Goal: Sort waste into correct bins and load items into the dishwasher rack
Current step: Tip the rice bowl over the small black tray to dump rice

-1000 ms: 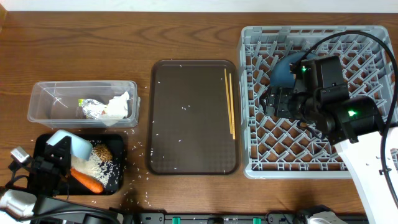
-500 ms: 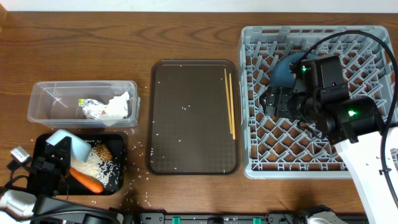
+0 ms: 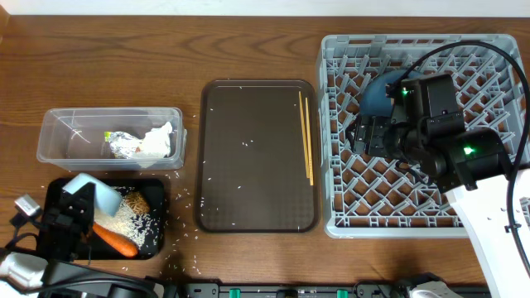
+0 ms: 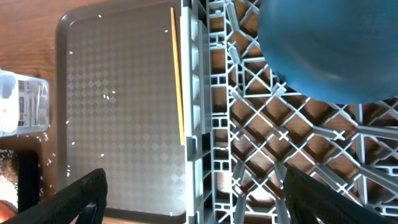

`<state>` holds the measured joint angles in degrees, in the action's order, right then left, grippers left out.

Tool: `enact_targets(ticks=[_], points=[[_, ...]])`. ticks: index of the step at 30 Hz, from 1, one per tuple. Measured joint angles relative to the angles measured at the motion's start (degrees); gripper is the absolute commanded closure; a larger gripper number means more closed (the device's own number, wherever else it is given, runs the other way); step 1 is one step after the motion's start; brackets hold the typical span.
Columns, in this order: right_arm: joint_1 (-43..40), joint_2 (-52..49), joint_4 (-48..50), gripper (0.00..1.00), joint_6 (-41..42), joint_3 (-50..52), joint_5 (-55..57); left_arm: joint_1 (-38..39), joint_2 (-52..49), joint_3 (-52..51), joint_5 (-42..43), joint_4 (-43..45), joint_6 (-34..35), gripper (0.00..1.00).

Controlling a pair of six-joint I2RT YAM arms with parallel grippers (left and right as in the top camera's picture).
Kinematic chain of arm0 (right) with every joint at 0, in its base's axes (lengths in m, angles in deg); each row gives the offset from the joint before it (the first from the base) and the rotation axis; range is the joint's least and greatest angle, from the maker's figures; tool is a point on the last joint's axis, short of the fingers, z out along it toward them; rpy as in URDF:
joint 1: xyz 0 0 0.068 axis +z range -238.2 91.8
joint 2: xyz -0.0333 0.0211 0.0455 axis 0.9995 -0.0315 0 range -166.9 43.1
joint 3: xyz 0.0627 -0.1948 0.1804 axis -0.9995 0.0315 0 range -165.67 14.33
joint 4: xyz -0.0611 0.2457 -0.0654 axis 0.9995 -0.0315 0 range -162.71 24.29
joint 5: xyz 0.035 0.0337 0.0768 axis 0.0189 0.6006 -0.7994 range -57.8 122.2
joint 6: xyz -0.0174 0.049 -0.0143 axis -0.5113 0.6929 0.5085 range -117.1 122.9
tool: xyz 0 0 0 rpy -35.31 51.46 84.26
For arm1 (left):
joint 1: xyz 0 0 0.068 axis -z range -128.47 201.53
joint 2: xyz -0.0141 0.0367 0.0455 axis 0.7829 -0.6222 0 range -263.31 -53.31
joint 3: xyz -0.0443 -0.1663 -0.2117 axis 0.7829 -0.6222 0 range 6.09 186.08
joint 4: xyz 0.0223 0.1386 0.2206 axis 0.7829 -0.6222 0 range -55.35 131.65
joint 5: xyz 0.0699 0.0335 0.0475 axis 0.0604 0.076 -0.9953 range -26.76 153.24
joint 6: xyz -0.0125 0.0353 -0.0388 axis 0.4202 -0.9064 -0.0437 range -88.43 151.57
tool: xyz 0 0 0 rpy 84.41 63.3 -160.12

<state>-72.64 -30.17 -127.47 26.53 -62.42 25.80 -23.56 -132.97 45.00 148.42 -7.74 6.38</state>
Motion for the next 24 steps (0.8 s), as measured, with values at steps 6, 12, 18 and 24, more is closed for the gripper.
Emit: enact_targets(ticks=[6, 12, 18, 24], points=[[0.0, 0.0, 0.02, 0.16, 0.0, 0.0, -0.02, 0.52, -0.13, 0.0, -0.07, -1.4, 1.4, 0.94], [0.0, 0.0, 0.02, 0.16, 0.0, 0.0, -0.02, 1.05, -0.13, 0.0, -0.74, -1.31, 1.18, 0.94], [0.0, -0.02, -0.2, 0.16, 0.0, 0.0, -0.02, 1.07, -0.13, -0.02, -1.55, -0.09, 0.79, 0.94], [0.0, -0.02, -0.11, 0.16, 0.0, 0.0, -0.02, 1.22, -0.13, 0.0, -2.34, -1.97, 2.45, 0.94]])
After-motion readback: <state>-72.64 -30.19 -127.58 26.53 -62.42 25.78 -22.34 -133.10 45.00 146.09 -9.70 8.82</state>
